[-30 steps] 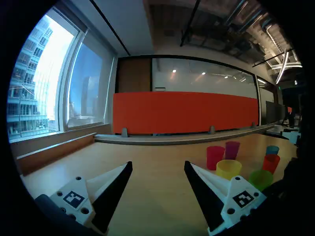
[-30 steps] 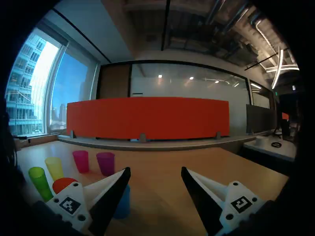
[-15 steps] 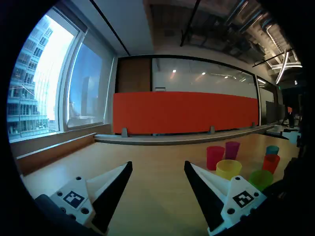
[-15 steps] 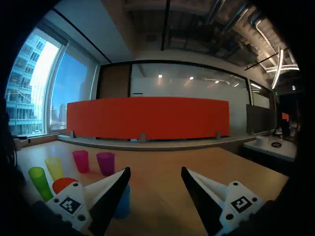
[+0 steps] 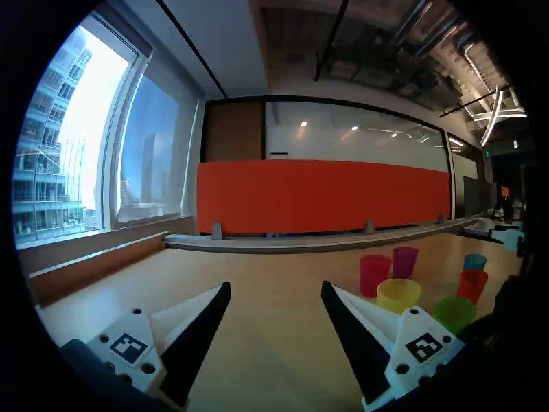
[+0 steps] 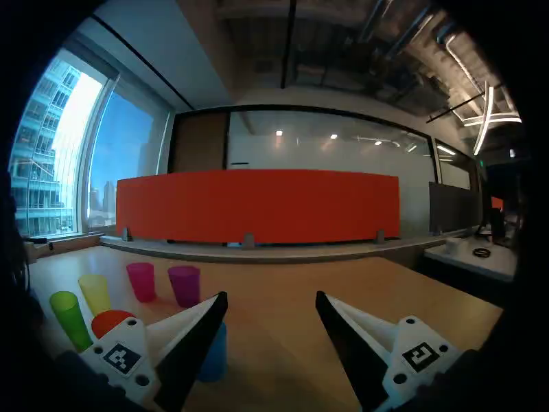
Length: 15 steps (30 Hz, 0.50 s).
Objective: Pour water
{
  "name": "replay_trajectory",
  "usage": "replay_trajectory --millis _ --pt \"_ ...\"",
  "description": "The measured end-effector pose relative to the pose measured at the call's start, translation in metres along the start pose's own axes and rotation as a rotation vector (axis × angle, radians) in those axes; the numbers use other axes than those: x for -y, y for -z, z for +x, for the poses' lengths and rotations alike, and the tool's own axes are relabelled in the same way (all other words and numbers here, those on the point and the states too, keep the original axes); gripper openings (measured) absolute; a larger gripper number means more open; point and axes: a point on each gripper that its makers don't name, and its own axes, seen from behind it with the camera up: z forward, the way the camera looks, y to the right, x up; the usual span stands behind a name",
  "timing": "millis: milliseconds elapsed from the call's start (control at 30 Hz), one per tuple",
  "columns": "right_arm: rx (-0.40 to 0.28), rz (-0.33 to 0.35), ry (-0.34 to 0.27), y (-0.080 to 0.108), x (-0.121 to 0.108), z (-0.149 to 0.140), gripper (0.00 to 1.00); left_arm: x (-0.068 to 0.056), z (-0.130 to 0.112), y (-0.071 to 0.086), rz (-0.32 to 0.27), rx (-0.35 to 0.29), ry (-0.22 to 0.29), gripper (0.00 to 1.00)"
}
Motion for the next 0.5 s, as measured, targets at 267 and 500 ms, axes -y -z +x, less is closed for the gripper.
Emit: replay_trajectory --millis 267,500 --pt "0.000 0.000 0.000 -0.0006 -0.0008 0.0004 1.00 -0.0007 0.0001 0.0002 0.000 0.000 0.000 0.98" --pt "0.000 0.000 0.000 -0.0019 -0.0008 0.0004 1.00 -0.0013 -0.0002 0.0006 -0.001 0.000 0.000 0.98"
